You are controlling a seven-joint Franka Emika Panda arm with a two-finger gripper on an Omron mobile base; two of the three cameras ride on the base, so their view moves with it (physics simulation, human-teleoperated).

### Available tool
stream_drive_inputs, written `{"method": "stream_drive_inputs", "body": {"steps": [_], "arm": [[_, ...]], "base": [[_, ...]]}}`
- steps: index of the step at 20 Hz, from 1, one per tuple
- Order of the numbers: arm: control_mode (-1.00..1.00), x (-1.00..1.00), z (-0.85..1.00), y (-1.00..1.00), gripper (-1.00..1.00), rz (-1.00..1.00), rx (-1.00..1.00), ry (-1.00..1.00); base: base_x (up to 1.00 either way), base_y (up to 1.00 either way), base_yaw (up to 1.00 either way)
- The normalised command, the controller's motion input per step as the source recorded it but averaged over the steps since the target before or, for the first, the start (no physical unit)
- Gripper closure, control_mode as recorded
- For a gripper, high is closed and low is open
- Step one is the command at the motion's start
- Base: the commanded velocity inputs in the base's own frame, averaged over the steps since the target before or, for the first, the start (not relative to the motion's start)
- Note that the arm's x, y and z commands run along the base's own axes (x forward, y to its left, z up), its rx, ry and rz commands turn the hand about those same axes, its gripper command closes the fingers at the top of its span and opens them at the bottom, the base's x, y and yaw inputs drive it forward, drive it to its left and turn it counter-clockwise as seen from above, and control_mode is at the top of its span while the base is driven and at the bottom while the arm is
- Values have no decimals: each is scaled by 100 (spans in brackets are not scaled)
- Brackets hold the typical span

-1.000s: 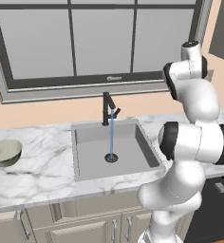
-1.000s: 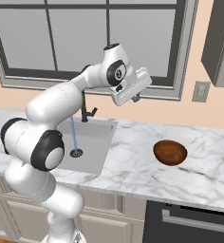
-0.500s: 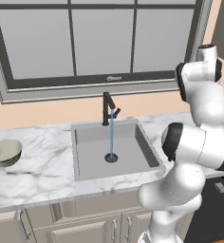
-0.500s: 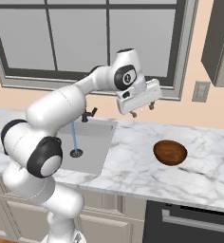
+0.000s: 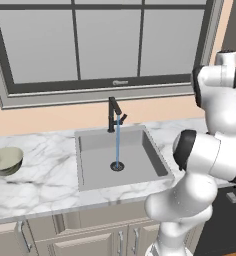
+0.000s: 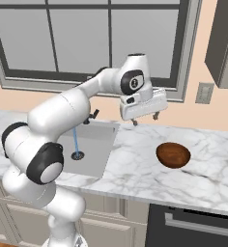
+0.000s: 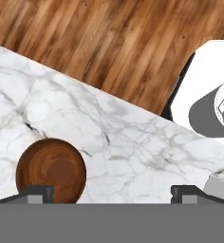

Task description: Rinse each bowl for a few seconds and place them down in the sink or on the counter.

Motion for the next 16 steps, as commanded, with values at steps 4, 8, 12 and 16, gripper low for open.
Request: {"method": "stream_drive_inputs", "body": {"steps": [4,8,12,16], "arm": [[-100,-12,-34,32,-100,-14,3,0],[-100,-9,-30,17,-100,-14,1,1],[-100,-3,-33,7,-100,-14,0,3],[-100,0,-31,5,-100,-10,0,1]], "base": [[0,0,0],[0,0,0],[0,0,0],[0,0,0]]}}
